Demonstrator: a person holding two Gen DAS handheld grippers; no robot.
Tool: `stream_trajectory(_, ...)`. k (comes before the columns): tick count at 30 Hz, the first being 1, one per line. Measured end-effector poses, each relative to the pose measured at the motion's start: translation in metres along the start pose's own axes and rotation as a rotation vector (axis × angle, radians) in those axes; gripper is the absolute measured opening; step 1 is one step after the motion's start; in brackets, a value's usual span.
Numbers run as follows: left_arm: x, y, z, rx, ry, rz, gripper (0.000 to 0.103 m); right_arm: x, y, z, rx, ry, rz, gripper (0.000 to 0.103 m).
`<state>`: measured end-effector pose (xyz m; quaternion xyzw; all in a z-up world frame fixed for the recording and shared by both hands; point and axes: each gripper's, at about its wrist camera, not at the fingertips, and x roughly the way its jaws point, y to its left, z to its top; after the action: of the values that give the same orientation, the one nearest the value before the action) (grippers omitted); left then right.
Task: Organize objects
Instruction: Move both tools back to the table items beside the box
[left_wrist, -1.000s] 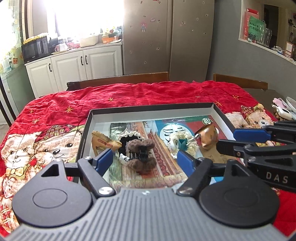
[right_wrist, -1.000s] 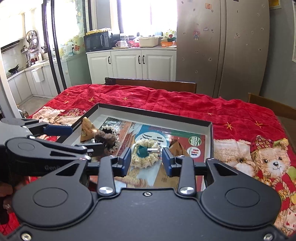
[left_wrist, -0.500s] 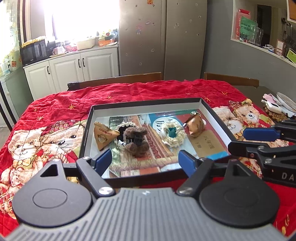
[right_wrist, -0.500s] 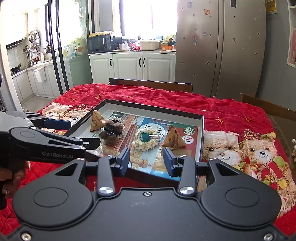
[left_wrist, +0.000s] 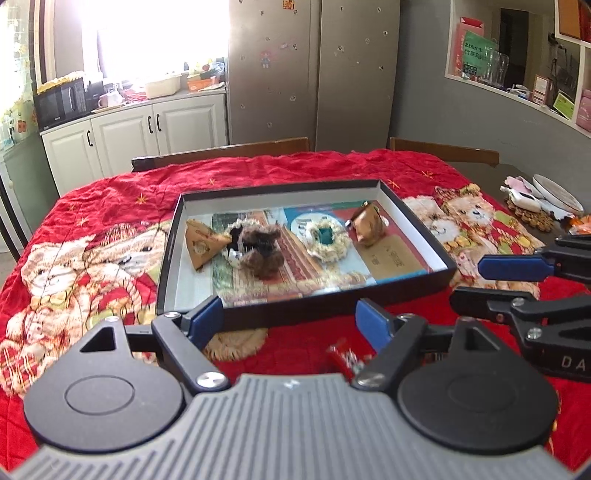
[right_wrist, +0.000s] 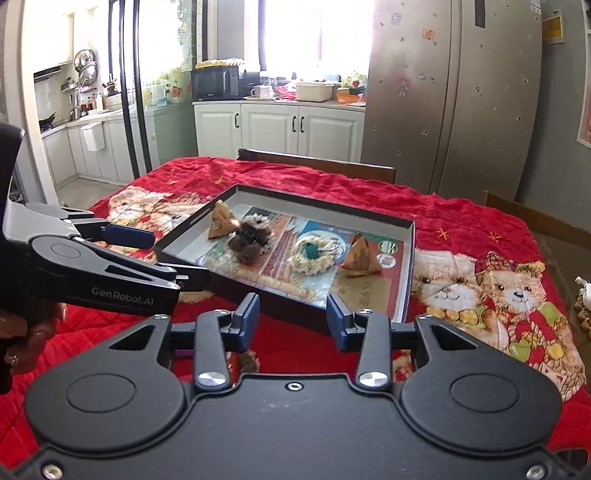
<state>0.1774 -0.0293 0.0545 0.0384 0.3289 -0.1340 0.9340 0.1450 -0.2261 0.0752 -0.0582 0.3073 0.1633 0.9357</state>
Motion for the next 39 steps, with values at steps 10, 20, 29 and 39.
stream_trajectory(10, -0.016, -0.007, -0.043, 0.029, 0.052, -0.058, 0.087, -0.003, 0.018, -0.055, 0.027, 0.088, 0.037, 0.038)
stream_trajectory(20, -0.020, -0.013, -0.089, 0.068, 0.101, -0.078, 0.087, 0.003, 0.027, -0.090, 0.113, 0.117, 0.070, 0.036)
stream_trajectory(29, -0.018, -0.011, -0.104, 0.045, 0.140, -0.135, 0.085, 0.011, 0.030, -0.095, 0.143, 0.117, 0.096, 0.024)
stream_trajectory(39, -0.014, -0.016, -0.106, 0.048, 0.151, -0.162, 0.053, 0.010, 0.032, -0.096, 0.145, 0.117, 0.122, 0.008)
